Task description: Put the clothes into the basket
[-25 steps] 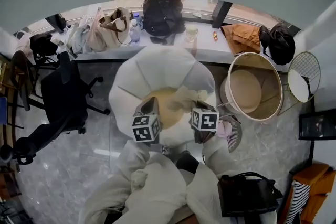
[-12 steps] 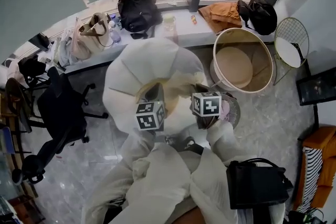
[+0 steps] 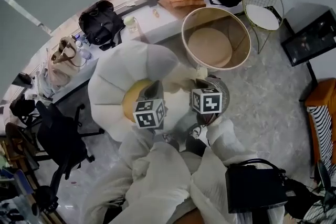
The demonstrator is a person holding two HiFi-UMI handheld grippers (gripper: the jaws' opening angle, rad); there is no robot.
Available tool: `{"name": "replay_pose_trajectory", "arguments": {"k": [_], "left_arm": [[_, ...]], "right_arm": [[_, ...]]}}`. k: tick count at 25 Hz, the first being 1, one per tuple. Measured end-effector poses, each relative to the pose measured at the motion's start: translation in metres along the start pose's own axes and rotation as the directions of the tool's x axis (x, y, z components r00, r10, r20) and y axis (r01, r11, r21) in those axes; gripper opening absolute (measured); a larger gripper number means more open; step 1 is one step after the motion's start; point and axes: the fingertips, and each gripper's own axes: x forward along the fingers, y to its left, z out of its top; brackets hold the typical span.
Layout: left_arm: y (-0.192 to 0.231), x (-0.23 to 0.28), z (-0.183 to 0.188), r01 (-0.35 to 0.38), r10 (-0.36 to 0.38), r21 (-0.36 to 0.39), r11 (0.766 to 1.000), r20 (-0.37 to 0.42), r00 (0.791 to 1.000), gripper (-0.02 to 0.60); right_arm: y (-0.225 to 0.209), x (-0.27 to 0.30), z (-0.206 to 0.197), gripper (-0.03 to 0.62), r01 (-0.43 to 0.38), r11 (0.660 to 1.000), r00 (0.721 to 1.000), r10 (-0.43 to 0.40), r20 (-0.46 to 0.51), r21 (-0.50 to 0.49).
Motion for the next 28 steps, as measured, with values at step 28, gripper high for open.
{"name": "replay_pose_trajectory", "arguments": {"k": [28], "left_arm": [[-0.269, 0.081, -0.035, 0.3, -0.281, 0.185, 0.936, -0.126, 0.952, 0.006]], "right_arm": [[-0.223, -0.145, -0.071, 0.041, 0.221, 0.937, 0.968, -0.245, 0.056, 0.269]]}}
